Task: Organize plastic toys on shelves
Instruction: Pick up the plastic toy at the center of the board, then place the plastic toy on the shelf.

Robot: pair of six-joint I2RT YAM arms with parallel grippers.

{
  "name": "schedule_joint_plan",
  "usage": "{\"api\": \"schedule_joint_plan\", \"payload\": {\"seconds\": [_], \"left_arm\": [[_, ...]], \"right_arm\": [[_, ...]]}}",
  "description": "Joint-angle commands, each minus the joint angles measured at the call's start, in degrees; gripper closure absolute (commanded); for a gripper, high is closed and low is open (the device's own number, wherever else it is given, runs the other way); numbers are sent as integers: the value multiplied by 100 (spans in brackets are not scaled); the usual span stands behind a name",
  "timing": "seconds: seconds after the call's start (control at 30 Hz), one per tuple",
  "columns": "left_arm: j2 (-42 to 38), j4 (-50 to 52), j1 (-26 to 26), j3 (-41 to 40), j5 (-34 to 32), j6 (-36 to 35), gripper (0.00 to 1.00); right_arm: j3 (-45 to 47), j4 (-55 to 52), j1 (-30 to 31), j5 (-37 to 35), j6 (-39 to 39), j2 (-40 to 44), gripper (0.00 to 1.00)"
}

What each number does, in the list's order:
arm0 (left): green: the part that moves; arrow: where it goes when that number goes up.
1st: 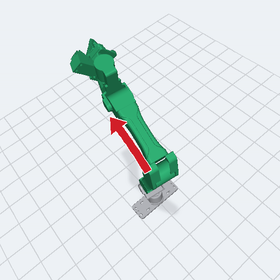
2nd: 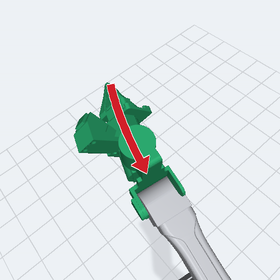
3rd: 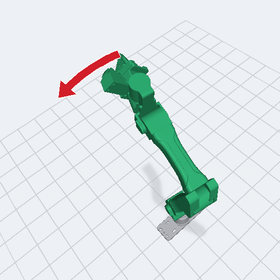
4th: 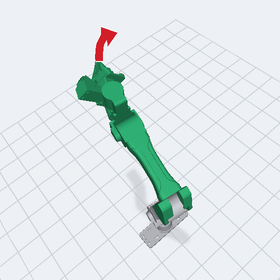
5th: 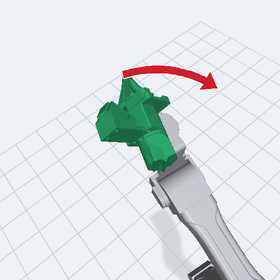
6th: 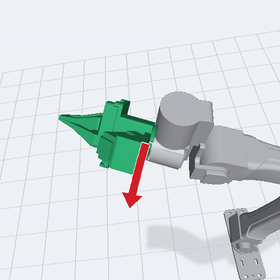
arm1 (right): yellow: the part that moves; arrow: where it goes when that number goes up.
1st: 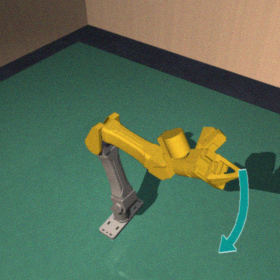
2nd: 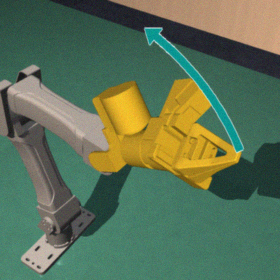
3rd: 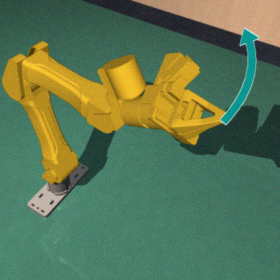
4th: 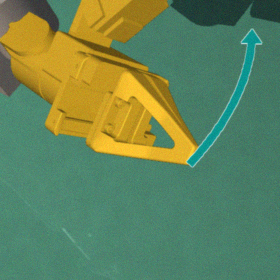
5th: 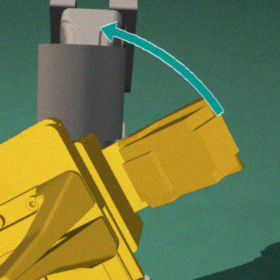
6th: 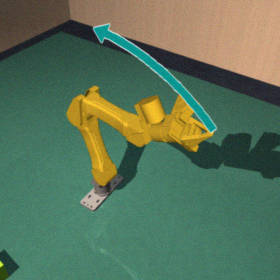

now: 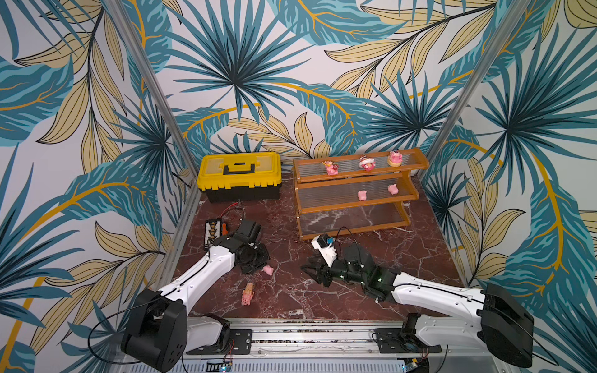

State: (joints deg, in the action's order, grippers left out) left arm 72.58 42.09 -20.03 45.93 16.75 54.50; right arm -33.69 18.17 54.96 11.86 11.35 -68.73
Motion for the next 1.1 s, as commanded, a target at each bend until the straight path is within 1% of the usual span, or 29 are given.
{"api": "schedule_joint_plan", "payload": {"seconds": [0.0,0.07,0.13,0.23,0.33,0.5,0.7,0.77,0.87,0.97,1.07], "left_arm": [[102,-53,-49,280,1205,1887,100],[29,3,-80,292,1436,2298,100],[-121,-51,-98,285,1535,2640,100],[-148,-86,-165,366,1667,2815,100],[-121,-114,-259,436,1699,2876,100],[-203,-188,-360,425,1731,2992,100],[-270,-170,-381,415,1729,3013,100],[-279,-176,-389,411,1737,3031,100],[-288,-208,-394,413,1736,3058,100],[-279,-243,-395,414,1760,3088,100],[-278,-325,-390,391,1803,3152,100]], "right_arm": [[-242,-236,376,-225,-1711,210,48],[-568,-772,569,-411,-2536,199,46],[-908,-1344,713,-547,-3366,101,45],[-1263,-1809,770,-586,-4074,-128,45],[-1585,-2165,793,-488,-4567,-444,47],[-1756,-2184,811,-1061,-4962,-910,56],[-1871,-2071,806,-1444,-5109,-1247,59],[-1900,-2025,806,-1493,-5074,-1309,59],[-1889,-1954,810,-1536,-5038,-1351,63],[-1887,-1907,805,-1574,-5015,-1383,70],[-1900,-1892,824,-1695,-5049,-1444,74]]}}
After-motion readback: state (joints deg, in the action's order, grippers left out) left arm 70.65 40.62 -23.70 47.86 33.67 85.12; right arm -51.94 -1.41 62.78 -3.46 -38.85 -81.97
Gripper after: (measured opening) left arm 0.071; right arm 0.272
